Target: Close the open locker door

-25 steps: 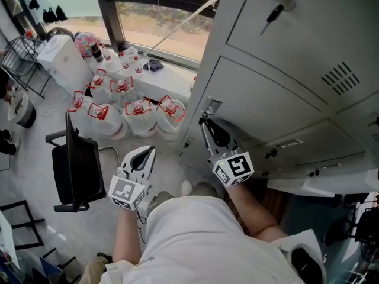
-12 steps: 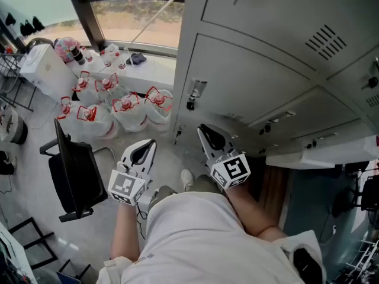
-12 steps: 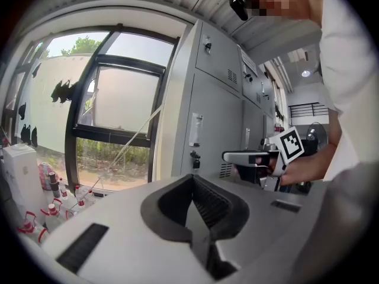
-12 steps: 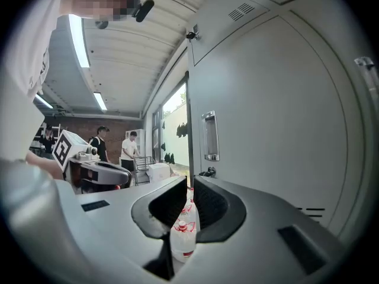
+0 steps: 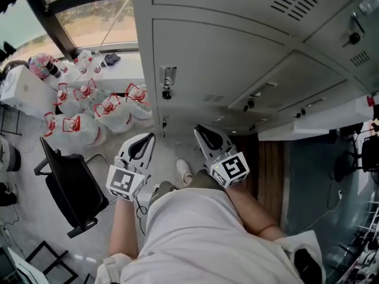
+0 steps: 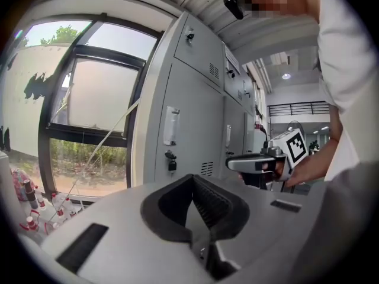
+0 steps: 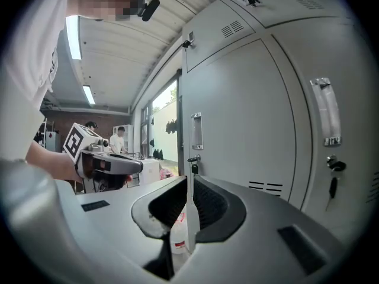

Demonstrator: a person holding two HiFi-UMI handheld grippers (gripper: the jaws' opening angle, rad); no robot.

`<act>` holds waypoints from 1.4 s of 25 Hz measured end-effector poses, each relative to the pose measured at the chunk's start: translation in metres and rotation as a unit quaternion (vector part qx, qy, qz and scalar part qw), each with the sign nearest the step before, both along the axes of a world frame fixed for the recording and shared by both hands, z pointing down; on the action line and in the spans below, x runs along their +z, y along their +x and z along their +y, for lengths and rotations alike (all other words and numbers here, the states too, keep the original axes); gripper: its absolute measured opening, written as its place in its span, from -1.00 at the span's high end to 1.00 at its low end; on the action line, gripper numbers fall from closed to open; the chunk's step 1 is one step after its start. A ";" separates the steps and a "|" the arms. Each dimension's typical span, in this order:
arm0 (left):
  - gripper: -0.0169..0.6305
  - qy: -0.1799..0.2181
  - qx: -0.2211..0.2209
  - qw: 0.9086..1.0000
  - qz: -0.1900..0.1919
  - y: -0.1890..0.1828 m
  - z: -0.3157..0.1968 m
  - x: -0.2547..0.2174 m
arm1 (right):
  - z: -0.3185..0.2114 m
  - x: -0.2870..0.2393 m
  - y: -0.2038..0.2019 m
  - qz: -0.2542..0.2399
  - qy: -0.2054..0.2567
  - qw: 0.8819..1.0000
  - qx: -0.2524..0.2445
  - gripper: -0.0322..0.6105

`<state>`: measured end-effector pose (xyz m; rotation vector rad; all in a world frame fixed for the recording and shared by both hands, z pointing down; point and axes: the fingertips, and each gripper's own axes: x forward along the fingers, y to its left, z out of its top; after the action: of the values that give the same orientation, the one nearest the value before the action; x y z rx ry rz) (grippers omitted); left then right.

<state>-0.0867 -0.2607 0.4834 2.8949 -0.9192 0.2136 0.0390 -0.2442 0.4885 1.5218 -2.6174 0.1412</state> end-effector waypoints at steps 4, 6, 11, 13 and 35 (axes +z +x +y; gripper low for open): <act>0.94 0.006 0.034 0.999 0.006 0.020 0.002 -0.003 | 0.015 0.002 0.014 0.008 0.004 1.000 0.021 0.77; 0.94 0.000 0.044 0.999 0.007 0.028 0.003 -0.007 | 0.023 0.002 0.021 0.010 0.004 0.999 0.035 0.77; 0.94 0.005 0.072 0.997 0.006 0.045 0.008 -0.005 | 0.039 0.000 0.035 0.014 0.009 0.998 0.055 0.77; 0.94 0.009 0.085 0.996 0.007 0.051 0.010 -0.002 | 0.045 0.000 0.040 0.018 0.010 0.998 0.062 0.77; 0.94 0.011 0.122 0.992 0.006 0.075 0.019 -0.005 | 0.063 -0.004 0.061 0.019 0.020 0.996 0.085 0.79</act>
<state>-0.0112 -0.2421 0.4781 3.0209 -0.5675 0.2059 0.0997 -0.1808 0.4844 1.7419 -2.4737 0.0732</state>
